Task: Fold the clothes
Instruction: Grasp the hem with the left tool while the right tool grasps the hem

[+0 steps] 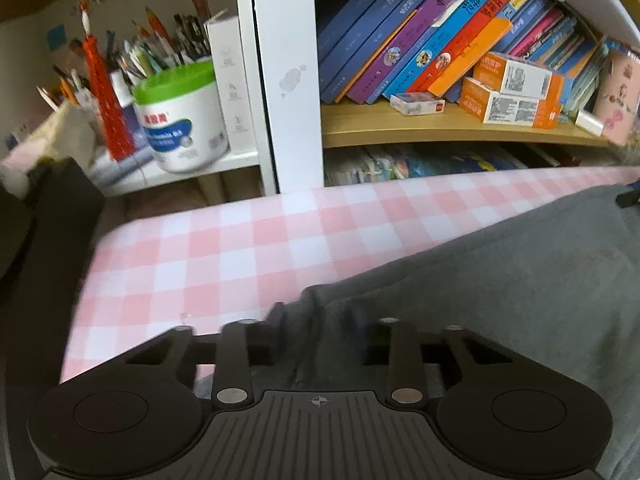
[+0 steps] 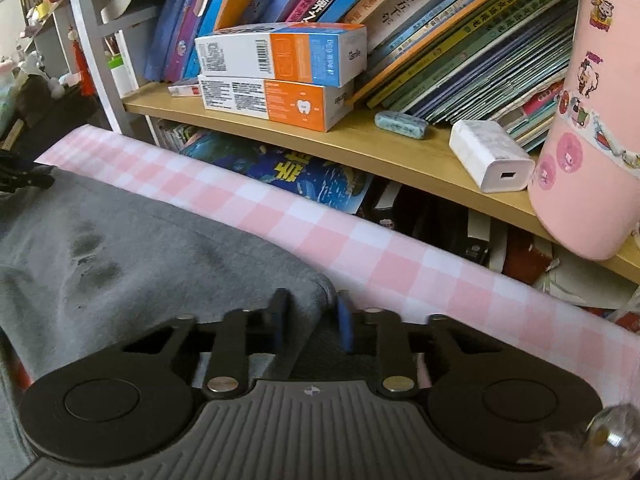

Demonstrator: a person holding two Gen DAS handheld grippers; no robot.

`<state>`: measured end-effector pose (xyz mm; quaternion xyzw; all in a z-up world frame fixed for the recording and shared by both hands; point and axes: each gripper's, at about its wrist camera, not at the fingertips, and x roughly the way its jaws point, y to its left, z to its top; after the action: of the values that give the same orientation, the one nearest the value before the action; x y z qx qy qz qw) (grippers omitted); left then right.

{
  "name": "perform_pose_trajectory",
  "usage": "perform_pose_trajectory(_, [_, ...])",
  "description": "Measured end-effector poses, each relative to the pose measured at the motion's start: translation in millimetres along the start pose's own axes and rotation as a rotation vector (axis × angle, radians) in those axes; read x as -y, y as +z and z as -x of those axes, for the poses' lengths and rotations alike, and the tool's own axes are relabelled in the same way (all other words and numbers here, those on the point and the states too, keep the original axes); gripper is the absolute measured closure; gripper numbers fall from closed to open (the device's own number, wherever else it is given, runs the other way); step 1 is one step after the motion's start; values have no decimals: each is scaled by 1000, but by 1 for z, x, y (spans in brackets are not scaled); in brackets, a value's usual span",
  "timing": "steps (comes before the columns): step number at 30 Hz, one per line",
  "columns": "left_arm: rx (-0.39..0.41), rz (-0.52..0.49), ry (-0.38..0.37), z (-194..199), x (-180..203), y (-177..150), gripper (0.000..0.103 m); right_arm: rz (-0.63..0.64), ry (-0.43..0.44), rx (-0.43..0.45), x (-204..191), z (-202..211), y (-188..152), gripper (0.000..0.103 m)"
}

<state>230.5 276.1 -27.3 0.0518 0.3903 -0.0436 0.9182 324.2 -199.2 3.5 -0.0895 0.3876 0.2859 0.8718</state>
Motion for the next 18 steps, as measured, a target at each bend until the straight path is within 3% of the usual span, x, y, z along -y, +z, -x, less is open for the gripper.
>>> perform_pose_trajectory(2, [10,-9,26,4,4,-1,85,21,-22,12,-6,2,-1,85])
perform_pose_trajectory(8, [53,-59,90,19,18,0,90,74,-89,84,-22,17,-2,87])
perform_pose_trajectory(18, [144,-48,105,76,27,-10,96,77,-147,199,-43,73,-13,88])
